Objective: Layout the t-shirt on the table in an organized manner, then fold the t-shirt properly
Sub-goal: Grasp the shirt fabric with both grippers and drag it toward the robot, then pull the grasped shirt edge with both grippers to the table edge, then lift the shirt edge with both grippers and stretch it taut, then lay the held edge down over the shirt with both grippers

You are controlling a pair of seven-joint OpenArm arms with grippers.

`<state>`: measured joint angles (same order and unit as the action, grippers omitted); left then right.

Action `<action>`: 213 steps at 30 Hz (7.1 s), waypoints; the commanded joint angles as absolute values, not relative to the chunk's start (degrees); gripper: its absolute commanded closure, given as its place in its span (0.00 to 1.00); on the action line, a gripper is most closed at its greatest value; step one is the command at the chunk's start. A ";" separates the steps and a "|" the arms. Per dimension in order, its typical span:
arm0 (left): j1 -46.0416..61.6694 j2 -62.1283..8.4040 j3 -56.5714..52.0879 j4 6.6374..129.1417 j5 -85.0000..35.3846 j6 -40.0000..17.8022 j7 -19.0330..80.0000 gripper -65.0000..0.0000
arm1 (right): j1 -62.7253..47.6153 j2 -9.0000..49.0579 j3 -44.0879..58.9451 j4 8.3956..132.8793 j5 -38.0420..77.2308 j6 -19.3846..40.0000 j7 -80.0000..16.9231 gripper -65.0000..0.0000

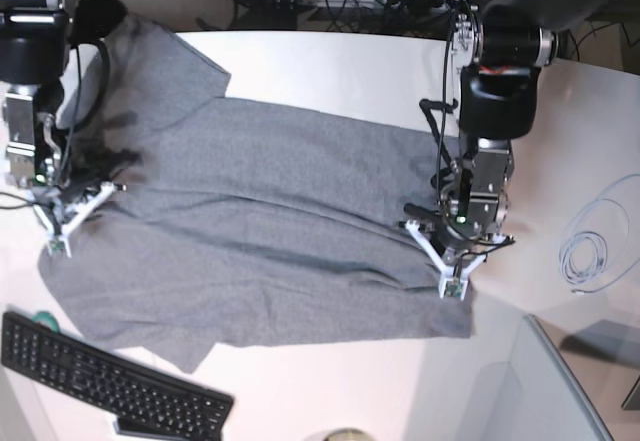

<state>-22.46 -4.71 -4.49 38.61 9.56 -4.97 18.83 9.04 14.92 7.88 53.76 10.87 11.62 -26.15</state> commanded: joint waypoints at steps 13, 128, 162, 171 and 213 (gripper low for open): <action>-8.57 -4.00 -7.34 73.54 9.27 -6.37 38.99 1.00 | 2.42 17.10 7.87 74.42 11.12 12.53 -27.03 1.00; 34.42 -6.73 -24.84 93.76 -27.56 -16.75 22.90 1.00 | -23.78 1.45 45.67 94.81 21.49 40.00 -46.55 0.99; 39.78 -5.93 -31.08 104.22 -27.65 -16.66 31.69 1.00 | -27.21 1.36 43.65 100.00 21.58 40.00 -49.45 0.99; 41.63 -4.62 -31.60 104.84 -27.56 -16.66 32.22 1.00 | -27.21 1.71 45.93 99.91 21.32 40.00 -49.19 0.99; 36.26 -3.38 -31.60 109.67 -27.56 -16.57 40.40 1.00 | -15.78 9.27 41.98 92.00 21.14 40.00 -52.18 0.99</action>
